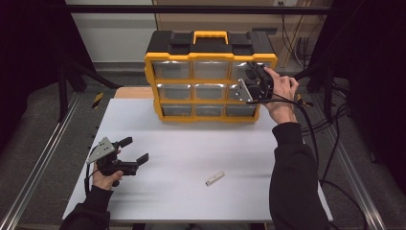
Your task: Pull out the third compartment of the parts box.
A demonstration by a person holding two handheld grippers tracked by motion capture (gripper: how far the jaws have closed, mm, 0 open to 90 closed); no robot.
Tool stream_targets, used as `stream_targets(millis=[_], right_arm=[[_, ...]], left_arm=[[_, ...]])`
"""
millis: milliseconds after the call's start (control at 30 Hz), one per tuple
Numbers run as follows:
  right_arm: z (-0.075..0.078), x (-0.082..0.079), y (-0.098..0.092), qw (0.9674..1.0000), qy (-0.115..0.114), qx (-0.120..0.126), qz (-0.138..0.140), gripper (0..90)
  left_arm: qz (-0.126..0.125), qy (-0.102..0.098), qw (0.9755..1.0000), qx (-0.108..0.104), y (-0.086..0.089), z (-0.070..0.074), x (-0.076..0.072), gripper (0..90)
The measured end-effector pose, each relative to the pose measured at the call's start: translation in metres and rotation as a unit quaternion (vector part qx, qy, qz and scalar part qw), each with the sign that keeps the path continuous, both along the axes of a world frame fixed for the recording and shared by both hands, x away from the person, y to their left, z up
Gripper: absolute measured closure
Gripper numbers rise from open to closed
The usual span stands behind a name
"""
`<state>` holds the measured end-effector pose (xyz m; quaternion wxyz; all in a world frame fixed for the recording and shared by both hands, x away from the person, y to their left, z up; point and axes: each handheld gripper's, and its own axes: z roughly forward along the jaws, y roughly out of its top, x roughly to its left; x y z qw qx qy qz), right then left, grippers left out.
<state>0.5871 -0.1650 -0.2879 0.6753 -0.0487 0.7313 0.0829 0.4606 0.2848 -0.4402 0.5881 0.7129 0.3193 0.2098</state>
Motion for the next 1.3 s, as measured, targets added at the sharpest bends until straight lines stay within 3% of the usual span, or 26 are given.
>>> stream_targets(millis=[567,1300], right_arm=[[0.0004,-0.0002,0.0011,0.9998,-0.018,-0.008,-0.005,77.1],[0.0001,-0.0059,0.0020,0.9996,-0.020,-0.017,-0.009,78.4]], left_arm=[[0.000,0.000,1.0000,0.000,0.0000,0.0000,0.0000,2.8],[0.001,0.000,1.0000,0.001,-0.0001,0.0000,-0.0001,2.8]])
